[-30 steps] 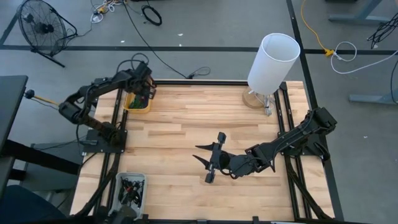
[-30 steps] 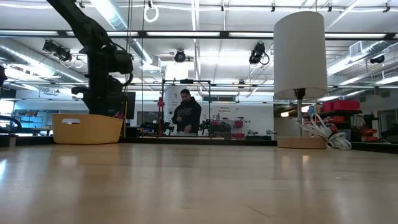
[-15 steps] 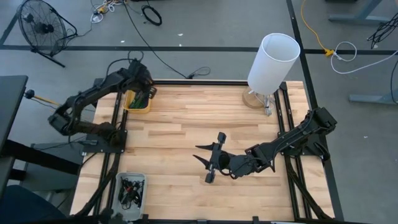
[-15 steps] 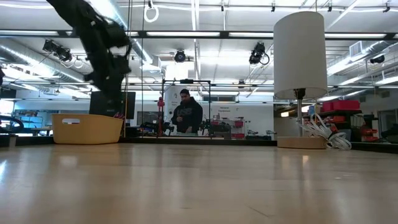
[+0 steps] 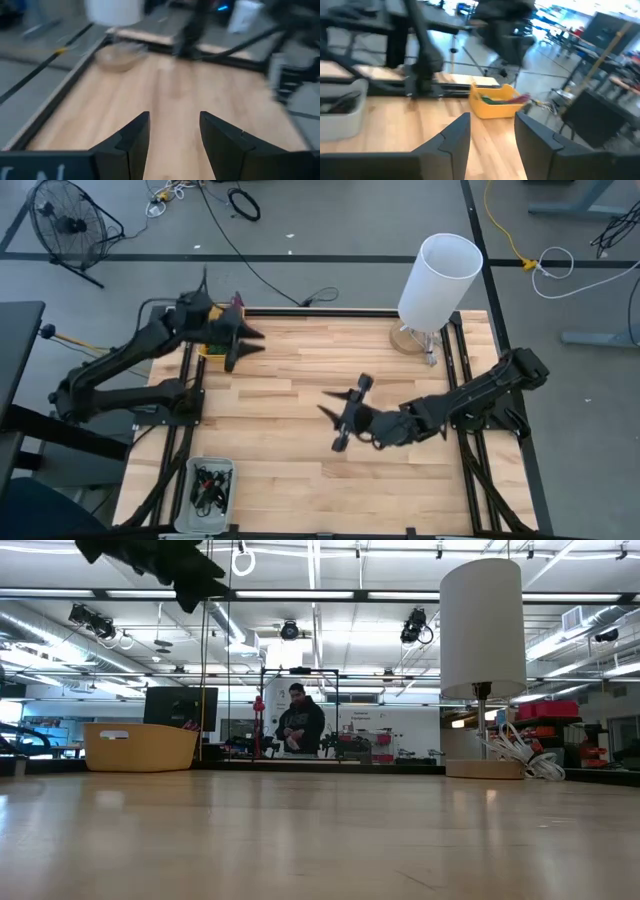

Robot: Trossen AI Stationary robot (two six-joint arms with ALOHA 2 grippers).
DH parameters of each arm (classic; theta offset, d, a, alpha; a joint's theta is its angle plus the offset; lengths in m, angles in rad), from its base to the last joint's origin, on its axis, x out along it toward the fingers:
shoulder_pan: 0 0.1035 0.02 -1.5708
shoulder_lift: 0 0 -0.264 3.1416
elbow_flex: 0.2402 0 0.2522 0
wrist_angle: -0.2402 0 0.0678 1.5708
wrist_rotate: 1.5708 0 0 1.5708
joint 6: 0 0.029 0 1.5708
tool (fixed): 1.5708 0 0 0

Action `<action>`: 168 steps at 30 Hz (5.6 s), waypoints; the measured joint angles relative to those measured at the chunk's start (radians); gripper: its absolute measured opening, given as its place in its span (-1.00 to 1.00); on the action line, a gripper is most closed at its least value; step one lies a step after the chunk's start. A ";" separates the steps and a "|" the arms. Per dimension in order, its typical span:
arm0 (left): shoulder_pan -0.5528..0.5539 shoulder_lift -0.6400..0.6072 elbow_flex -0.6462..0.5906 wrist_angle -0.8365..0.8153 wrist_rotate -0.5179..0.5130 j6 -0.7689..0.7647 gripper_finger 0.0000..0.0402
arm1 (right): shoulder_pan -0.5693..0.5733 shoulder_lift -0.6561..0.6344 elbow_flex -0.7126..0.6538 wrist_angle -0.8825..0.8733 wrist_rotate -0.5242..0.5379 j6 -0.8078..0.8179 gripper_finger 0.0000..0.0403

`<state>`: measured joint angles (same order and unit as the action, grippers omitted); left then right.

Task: Pick & Place USB Port
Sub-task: Return to Home Position

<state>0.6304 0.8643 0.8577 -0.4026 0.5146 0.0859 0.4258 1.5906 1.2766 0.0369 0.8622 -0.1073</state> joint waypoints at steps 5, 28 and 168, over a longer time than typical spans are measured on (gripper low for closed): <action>-0.078 -0.126 -0.195 0.202 -0.032 -0.089 -0.12 | -0.046 -0.130 -0.104 0.006 -0.012 0.050 -0.24; -0.364 -0.485 -0.844 0.855 -0.321 -0.206 -0.12 | -0.098 -0.690 -1.156 0.980 -0.227 0.077 -0.24; -0.534 -0.858 -0.850 0.832 -0.466 -0.153 -0.12 | -0.306 -1.546 -1.260 0.000 -0.688 0.100 -0.24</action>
<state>0.0963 0.0059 0.0078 0.4290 0.0486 -0.0673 0.1194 0.0444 0.0162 0.0372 0.1745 -0.0078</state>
